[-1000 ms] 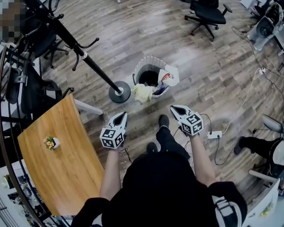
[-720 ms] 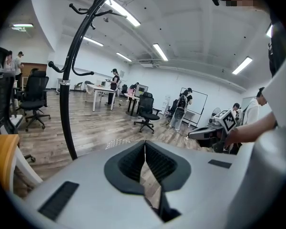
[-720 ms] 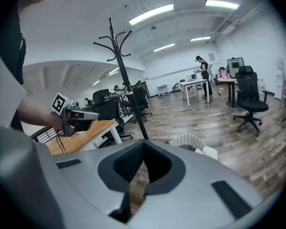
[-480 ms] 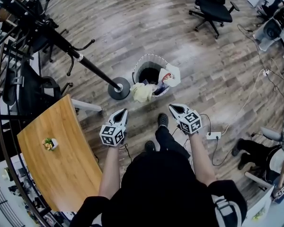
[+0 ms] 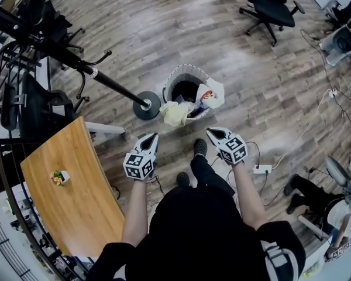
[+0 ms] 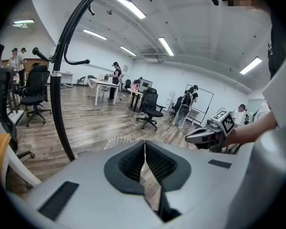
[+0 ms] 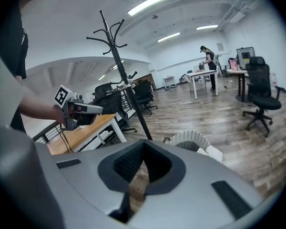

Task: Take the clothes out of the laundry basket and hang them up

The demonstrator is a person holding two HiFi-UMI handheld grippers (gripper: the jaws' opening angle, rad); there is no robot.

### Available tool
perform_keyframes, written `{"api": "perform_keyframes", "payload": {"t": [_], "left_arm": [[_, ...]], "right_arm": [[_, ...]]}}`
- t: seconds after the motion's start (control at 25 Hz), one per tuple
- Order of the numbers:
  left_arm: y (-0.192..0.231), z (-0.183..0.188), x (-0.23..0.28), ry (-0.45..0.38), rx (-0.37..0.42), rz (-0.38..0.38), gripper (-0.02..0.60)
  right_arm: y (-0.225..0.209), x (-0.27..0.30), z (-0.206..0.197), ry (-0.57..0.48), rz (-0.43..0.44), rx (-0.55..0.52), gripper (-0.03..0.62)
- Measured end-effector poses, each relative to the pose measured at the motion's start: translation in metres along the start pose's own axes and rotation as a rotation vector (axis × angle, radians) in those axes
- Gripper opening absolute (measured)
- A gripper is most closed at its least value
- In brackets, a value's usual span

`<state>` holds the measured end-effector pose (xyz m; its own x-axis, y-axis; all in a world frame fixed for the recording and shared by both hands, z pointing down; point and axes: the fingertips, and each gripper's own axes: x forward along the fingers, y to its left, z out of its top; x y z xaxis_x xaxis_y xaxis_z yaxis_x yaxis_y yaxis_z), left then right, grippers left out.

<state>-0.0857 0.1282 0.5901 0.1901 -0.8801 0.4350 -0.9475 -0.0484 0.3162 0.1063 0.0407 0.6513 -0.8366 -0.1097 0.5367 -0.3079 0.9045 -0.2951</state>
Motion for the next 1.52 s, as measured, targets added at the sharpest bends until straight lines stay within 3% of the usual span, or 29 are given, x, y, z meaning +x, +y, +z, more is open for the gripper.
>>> {"api": "perform_keyframes", "payload": {"t": [0.4,0.52,0.64,0.8,1.2,1.52], "left_arm": [[-0.004,0.016,0.036,-0.004,0.002,0.033,0.023],[-0.008,0.021,0.047,-0.006,0.001,0.023,0.038],[-0.008,0.024,0.054,-0.01,-0.012,0.026,0.15],[-0.007,0.028,0.061,-0.015,-0.014,0.047,0.172],[0.0,0.014,0.055,-0.02,-0.056,0.095,0.207],[0.003,0.012,0.057,-0.018,-0.062,0.09,0.23]], "right_arm": [[-0.022,0.017,0.007,0.047,0.09,-0.044,0.022],[-0.035,0.02,0.016,0.045,0.101,-0.058,0.077],[-0.047,0.022,0.023,0.033,0.093,-0.055,0.138],[-0.053,0.025,0.024,0.038,0.098,-0.074,0.218],[-0.05,0.031,0.03,0.037,0.113,-0.079,0.259],[-0.055,0.029,0.025,0.029,0.088,-0.042,0.279]]}}
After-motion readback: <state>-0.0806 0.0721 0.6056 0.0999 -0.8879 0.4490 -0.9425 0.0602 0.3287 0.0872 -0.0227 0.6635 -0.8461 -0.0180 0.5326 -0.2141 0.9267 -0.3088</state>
